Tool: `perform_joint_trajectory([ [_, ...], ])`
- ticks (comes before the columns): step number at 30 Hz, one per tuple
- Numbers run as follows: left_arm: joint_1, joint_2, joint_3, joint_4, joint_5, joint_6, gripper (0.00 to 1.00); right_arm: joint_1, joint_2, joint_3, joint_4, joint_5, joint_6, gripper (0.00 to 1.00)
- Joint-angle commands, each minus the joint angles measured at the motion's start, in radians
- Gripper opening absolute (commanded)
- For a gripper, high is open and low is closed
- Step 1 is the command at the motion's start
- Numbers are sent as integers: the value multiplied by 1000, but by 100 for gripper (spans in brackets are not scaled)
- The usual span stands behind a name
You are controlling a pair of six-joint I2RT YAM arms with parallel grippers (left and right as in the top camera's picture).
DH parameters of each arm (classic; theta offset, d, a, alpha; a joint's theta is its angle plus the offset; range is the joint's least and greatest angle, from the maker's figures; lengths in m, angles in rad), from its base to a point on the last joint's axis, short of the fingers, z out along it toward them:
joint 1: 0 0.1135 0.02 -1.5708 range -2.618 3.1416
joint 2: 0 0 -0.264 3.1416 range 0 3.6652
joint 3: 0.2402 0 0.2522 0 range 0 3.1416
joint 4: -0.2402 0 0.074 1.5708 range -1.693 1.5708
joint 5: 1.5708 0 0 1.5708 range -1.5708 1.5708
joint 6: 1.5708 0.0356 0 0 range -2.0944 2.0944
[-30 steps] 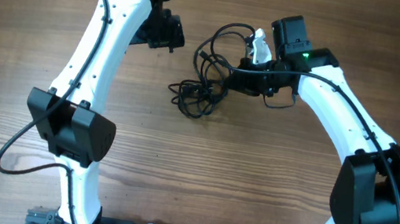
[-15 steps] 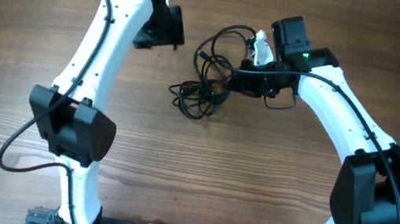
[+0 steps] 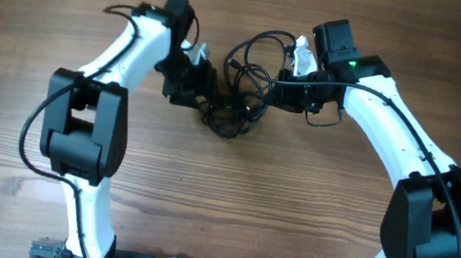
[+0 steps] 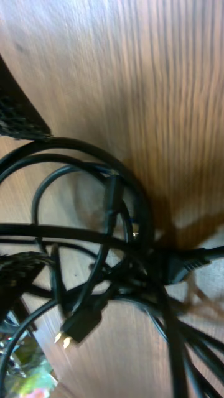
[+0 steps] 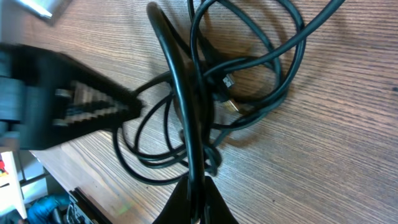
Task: Untangle cables
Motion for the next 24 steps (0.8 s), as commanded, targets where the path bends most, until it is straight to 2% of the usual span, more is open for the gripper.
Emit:
perform_joint_trajectory([
  [1, -41, 6, -45, 58, 57, 42, 58, 0, 2, 10, -3, 10, -10, 4],
  [2, -49, 6, -45, 66, 57, 41, 49, 0, 2, 10, -6, 11, -10, 4],
  [4, -58, 6, -44, 74, 56, 41, 40, 0, 2, 10, -13, 21, -10, 4],
  [9, -63, 6, -44, 100, 55, 37, 38, 0, 2, 10, -22, 43, -10, 4],
  [10, -63, 6, -44, 101, 55, 37, 44, 0, 2, 10, -22, 43, -10, 4],
  [12, -62, 6, -44, 102, 55, 38, 49, 0, 2, 10, -24, 43, -10, 4],
  [17, -43, 5, -15, 108, 55, 90, 49, 0, 2, 10, -24, 43, -11, 5],
  [20, -44, 5, 2, 121, 55, 94, 54, 0, 2, 10, -24, 43, -11, 5],
  [24, -50, 5, 3, 158, 54, 94, 55, 0, 2, 10, -25, 43, -11, 5],
])
